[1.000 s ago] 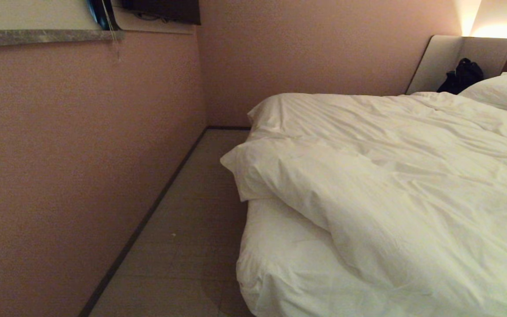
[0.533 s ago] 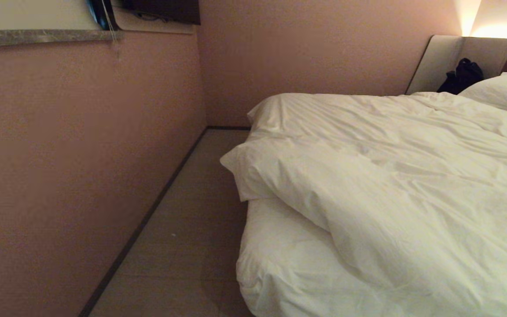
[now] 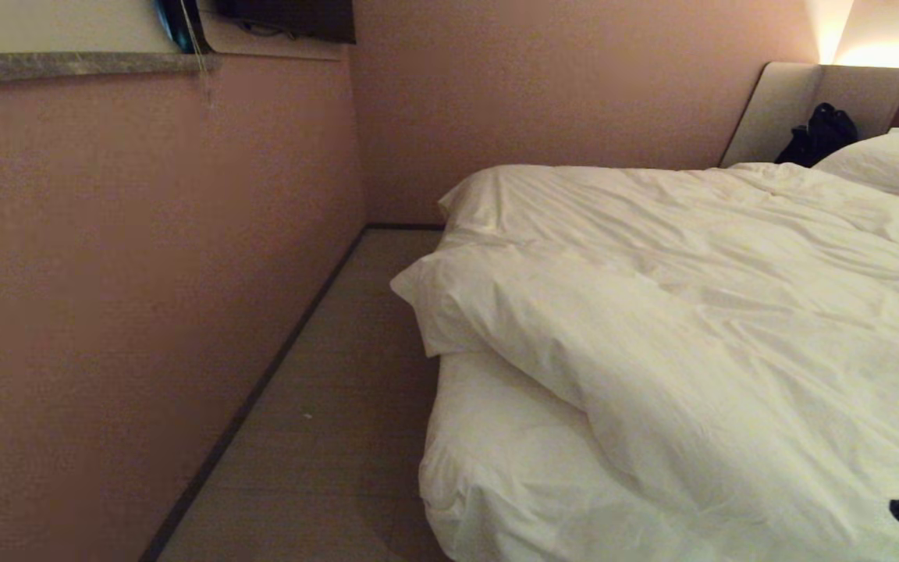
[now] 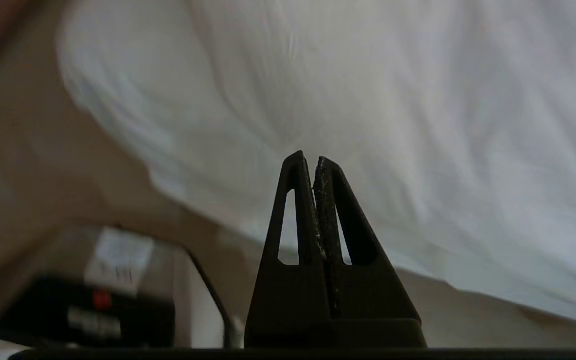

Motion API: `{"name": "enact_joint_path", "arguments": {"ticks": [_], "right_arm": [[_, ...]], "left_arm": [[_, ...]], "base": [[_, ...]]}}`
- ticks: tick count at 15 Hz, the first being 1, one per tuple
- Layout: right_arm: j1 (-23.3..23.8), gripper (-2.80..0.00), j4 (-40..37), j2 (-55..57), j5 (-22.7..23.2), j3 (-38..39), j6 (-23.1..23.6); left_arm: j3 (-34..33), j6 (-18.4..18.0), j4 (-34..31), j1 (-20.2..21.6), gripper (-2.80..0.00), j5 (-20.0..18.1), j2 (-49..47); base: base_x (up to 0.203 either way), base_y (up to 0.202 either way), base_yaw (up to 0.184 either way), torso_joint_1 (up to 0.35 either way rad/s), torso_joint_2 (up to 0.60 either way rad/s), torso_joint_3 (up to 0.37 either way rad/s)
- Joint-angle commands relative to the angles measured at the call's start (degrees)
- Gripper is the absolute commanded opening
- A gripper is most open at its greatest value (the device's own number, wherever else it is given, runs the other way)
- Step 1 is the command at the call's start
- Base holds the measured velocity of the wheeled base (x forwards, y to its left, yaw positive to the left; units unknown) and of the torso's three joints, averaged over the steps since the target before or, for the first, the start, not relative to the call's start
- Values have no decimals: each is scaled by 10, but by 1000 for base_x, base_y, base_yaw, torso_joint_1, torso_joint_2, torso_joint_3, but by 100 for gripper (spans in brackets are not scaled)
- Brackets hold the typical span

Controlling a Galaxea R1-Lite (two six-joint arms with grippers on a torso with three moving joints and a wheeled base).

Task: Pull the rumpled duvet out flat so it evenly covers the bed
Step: Hold the folded corner of the quilt

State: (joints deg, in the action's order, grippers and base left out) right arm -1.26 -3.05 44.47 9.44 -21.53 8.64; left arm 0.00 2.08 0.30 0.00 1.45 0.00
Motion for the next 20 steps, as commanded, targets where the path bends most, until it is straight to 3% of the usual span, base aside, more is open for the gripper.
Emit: {"name": "enact_joint_path", "arguments": {"ticks": [1, 5, 11, 16, 17, 20], "right_arm": [[-4, -280, 75, 147, 1, -15, 35], [-39, -280, 138, 334, -24, -90, 50], [-229, -280, 138, 409, -153, -190, 14], [-282, -280, 115, 477, -287, -234, 8], [-288, 0, 115, 492, -311, -242, 8], [-307, 0, 120, 518, -338, -261, 2]], "left_arm": [[0, 0, 0, 0, -280, 0, 0], [0, 0, 0, 0, -280, 0, 0], [0, 0, 0, 0, -280, 0, 0], [0, 1, 0, 0, -280, 0, 0], [0, 0, 0, 0, -280, 0, 0], [0, 0, 0, 0, -280, 0, 0]], "base": [[0, 0, 0, 0, 0, 0], [0, 0, 0, 0, 0, 0], [0, 0, 0, 0, 0, 0], [0, 0, 0, 0, 0, 0], [0, 0, 0, 0, 0, 0], [0, 0, 0, 0, 0, 0]]}}
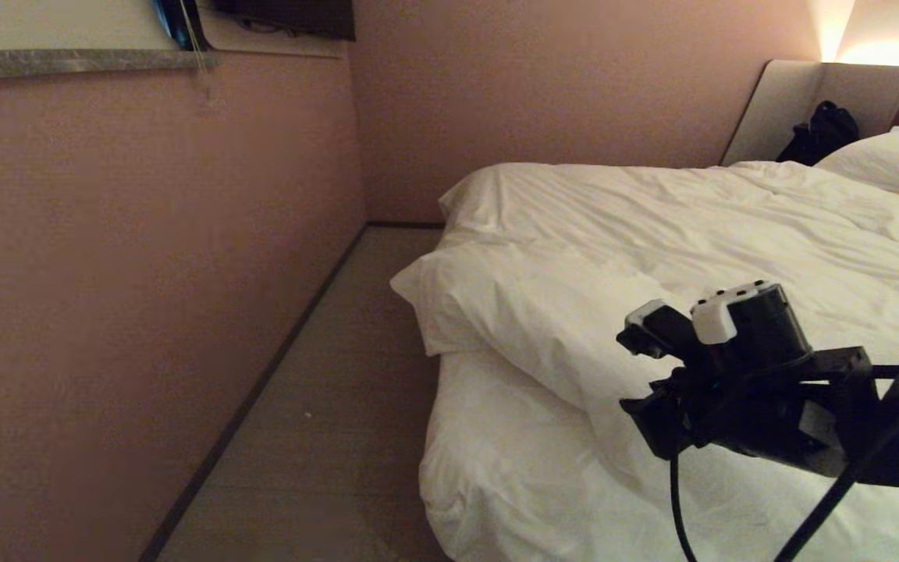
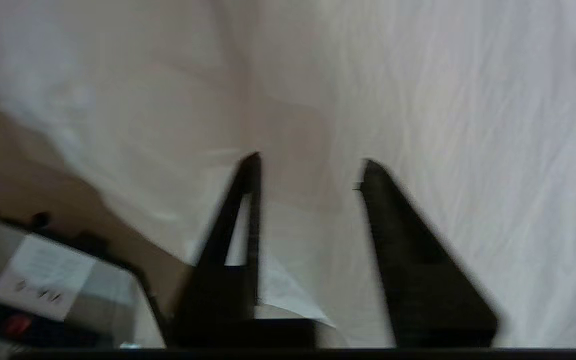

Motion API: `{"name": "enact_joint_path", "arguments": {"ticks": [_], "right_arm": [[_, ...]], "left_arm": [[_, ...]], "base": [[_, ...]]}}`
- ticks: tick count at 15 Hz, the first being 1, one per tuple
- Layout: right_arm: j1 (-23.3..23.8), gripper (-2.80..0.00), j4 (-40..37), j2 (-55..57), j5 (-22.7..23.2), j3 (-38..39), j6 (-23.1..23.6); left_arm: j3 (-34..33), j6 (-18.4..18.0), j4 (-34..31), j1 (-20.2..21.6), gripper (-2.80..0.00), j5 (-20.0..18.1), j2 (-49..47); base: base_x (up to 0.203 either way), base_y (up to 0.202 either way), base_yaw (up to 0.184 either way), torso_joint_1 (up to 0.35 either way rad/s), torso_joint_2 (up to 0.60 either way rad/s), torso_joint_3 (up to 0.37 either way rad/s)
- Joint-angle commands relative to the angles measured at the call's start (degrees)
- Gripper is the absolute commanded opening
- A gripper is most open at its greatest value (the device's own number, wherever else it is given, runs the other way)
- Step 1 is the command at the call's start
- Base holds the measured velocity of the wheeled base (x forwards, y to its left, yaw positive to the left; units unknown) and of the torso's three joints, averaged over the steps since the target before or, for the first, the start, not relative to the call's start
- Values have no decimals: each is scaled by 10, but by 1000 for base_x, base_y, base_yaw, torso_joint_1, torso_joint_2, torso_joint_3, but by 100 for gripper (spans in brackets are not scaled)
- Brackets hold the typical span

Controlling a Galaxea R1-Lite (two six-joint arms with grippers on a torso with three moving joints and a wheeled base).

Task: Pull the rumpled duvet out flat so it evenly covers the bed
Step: Hold the folded corner of the quilt

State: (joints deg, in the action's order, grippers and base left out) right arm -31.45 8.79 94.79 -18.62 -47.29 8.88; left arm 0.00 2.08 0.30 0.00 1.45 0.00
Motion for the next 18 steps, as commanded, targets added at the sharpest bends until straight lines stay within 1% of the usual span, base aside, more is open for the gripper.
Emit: {"name": "enact_joint_path", "arguments": {"ticks": [1, 3, 4, 7, 9, 10, 12, 15, 18], "right_arm": [[-17, 0, 2, 20, -71, -6, -2], [-32, 0, 3, 51, -131, -22, -2], [-39, 0, 4, 68, -154, -32, -4], [-50, 0, 24, 97, -171, -47, -2], [-50, 0, 28, 120, -210, -55, -2], [-52, 0, 28, 131, -219, -56, -3], [-58, 0, 33, 146, -230, -58, -4], [-60, 0, 58, 170, -259, -60, -1], [-65, 0, 71, 200, -271, -61, -1]], "left_arm": [[0, 0, 0, 0, -280, 0, 0], [0, 0, 0, 0, -280, 0, 0], [0, 0, 0, 0, -280, 0, 0], [0, 0, 0, 0, -280, 0, 0], [0, 0, 0, 0, -280, 0, 0], [0, 0, 0, 0, -280, 0, 0], [0, 0, 0, 0, -280, 0, 0], [0, 0, 0, 0, -280, 0, 0], [0, 0, 0, 0, -280, 0, 0]], "base": [[0, 0, 0, 0, 0, 0], [0, 0, 0, 0, 0, 0], [0, 0, 0, 0, 0, 0], [0, 0, 0, 0, 0, 0], [0, 0, 0, 0, 0, 0], [0, 0, 0, 0, 0, 0], [0, 0, 0, 0, 0, 0], [0, 0, 0, 0, 0, 0], [0, 0, 0, 0, 0, 0]]}}
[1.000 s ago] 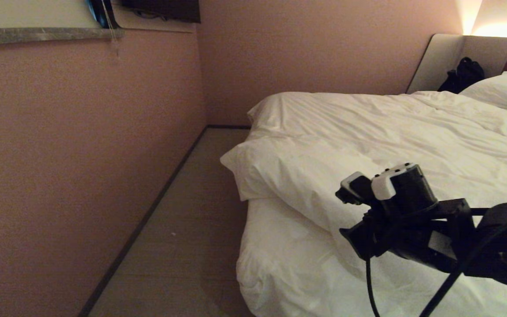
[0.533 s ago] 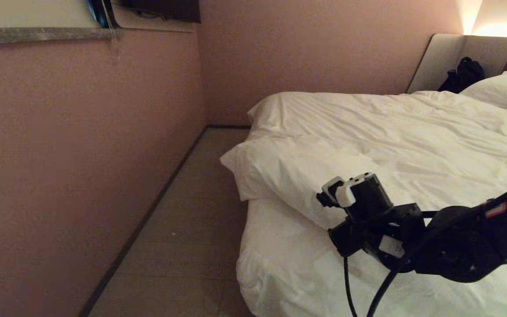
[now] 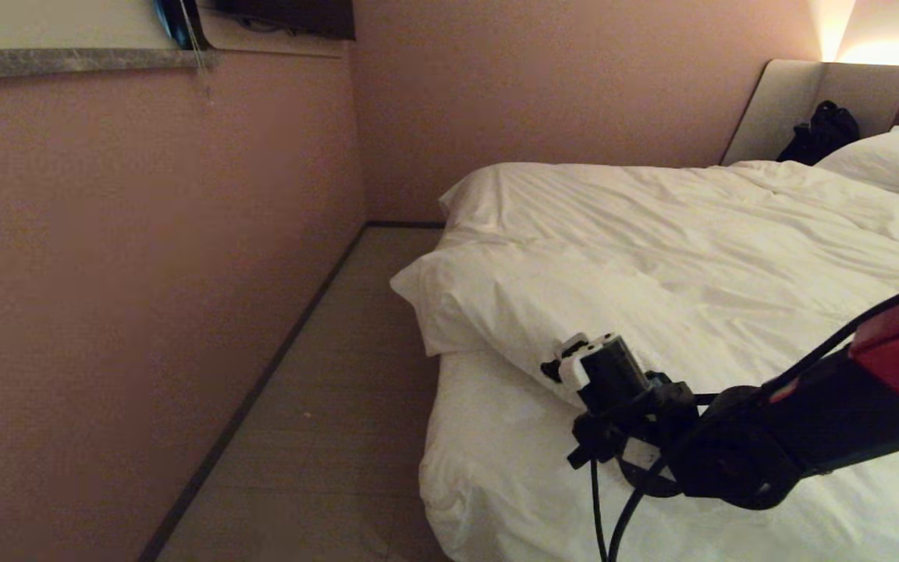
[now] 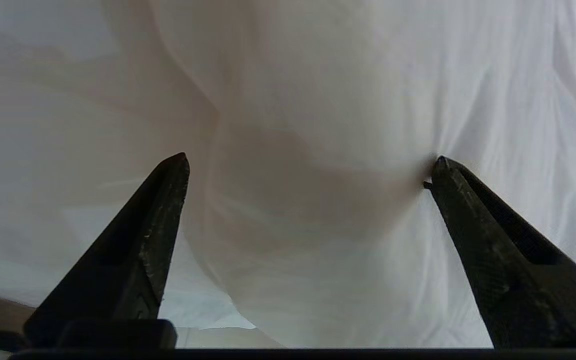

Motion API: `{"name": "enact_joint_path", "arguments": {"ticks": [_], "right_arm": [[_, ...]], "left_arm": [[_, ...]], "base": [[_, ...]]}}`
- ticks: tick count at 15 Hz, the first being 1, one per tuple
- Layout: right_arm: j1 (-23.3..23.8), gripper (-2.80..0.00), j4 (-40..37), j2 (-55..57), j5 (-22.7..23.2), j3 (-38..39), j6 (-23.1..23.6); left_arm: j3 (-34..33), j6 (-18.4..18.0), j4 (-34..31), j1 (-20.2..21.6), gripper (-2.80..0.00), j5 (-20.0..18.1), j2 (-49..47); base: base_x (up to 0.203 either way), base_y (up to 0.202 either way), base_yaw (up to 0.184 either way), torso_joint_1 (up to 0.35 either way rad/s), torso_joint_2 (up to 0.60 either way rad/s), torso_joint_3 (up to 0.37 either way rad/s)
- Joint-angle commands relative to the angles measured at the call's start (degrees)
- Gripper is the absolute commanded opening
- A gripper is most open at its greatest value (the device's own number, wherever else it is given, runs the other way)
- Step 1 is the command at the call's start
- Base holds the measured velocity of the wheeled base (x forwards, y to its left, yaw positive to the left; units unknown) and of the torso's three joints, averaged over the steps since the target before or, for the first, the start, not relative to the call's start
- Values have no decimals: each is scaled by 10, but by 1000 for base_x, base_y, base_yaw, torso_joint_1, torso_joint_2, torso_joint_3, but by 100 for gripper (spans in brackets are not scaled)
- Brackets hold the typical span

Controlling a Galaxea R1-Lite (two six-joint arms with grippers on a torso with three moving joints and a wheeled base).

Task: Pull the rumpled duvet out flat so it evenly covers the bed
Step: Hold the folded corner of the quilt

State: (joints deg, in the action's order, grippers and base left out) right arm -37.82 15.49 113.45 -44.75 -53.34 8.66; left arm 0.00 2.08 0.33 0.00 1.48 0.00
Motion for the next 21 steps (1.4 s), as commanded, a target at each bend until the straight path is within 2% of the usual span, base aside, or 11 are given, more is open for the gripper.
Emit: {"name": "enact_joint_path", "arguments": {"ticks": [1, 3, 6, 12, 21], "right_arm": [[-1, 0, 4, 21, -22, -6, 0], [-2, 0, 4, 39, -44, -12, -2], [-7, 0, 17, 59, -48, -19, 0], [-6, 0, 28, 100, -104, -47, 0], [31, 0, 29, 116, -146, -60, -3]], "left_arm": [[0, 0, 0, 0, -280, 0, 0], [0, 0, 0, 0, -280, 0, 0], [0, 0, 0, 0, -280, 0, 0], [0, 0, 0, 0, -280, 0, 0], [0, 0, 0, 0, -280, 0, 0]], "base": [[0, 0, 0, 0, 0, 0], [0, 0, 0, 0, 0, 0], [0, 0, 0, 0, 0, 0], [0, 0, 0, 0, 0, 0], [0, 0, 0, 0, 0, 0]]}}
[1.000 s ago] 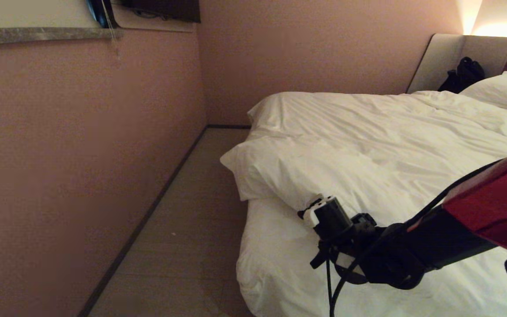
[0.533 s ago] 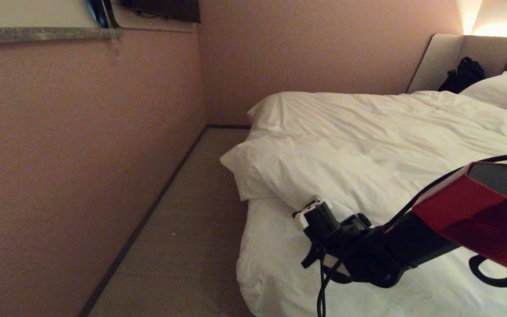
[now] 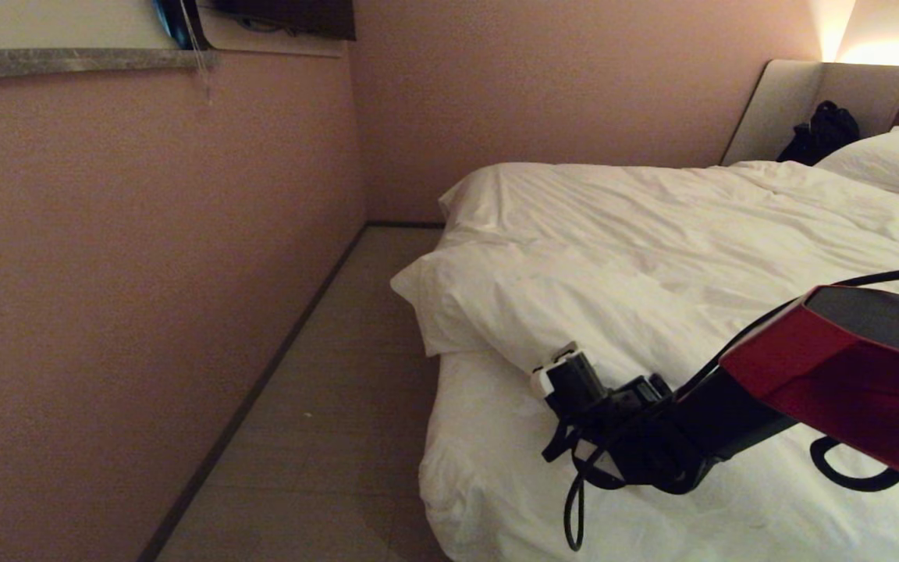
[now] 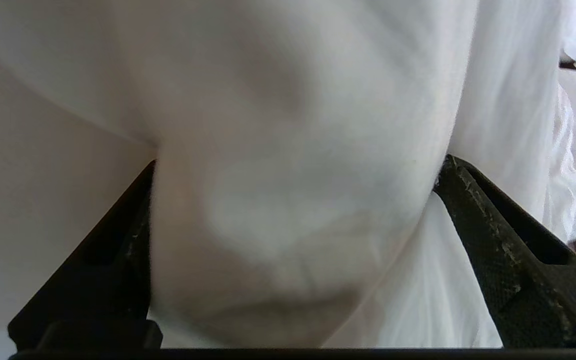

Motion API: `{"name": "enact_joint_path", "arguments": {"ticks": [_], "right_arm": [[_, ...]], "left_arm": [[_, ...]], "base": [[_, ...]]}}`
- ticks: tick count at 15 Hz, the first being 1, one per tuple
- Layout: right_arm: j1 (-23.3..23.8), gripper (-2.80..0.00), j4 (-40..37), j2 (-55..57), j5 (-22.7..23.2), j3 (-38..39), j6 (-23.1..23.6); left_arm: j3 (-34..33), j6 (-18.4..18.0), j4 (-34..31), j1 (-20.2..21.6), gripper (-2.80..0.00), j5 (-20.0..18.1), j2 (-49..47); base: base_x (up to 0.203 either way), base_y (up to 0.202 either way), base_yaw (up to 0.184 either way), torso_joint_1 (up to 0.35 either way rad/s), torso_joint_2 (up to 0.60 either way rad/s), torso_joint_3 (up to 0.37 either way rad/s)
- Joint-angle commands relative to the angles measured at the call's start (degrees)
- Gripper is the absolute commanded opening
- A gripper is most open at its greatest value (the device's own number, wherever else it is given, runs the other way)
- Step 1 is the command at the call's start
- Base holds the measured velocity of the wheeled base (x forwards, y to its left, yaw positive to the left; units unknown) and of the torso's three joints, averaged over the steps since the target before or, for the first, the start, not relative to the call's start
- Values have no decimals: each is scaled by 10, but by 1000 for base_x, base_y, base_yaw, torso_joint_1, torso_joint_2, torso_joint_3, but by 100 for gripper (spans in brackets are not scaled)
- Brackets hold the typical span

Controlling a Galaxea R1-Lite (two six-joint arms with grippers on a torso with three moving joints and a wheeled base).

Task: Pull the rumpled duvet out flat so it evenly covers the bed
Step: Hold the folded corner of the quilt, then flatten the corners of the folded blanket

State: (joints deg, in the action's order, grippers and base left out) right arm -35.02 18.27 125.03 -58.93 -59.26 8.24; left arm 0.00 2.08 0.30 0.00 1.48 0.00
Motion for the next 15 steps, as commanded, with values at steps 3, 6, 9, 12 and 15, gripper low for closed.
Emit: {"name": "enact_joint_path", "arguments": {"ticks": [3, 6, 9, 12, 15], "right_arm": [[3, 0, 2, 0, 0, 2, -2], [2, -280, 1, -8, 4, -2, -7], [3, -280, 1, -25, 4, -3, -7], [15, -280, 0, -54, 5, -6, -6], [54, -280, -2, -104, 18, -22, -3]], "left_arm": [[0, 0, 0, 0, -280, 0, 0], [0, 0, 0, 0, -280, 0, 0], [0, 0, 0, 0, -280, 0, 0], [0, 0, 0, 0, -280, 0, 0], [0, 0, 0, 0, -280, 0, 0]], "base": [[0, 0, 0, 0, 0, 0], [0, 0, 0, 0, 0, 0], [0, 0, 0, 0, 0, 0], [0, 0, 0, 0, 0, 0], [0, 0, 0, 0, 0, 0]]}}
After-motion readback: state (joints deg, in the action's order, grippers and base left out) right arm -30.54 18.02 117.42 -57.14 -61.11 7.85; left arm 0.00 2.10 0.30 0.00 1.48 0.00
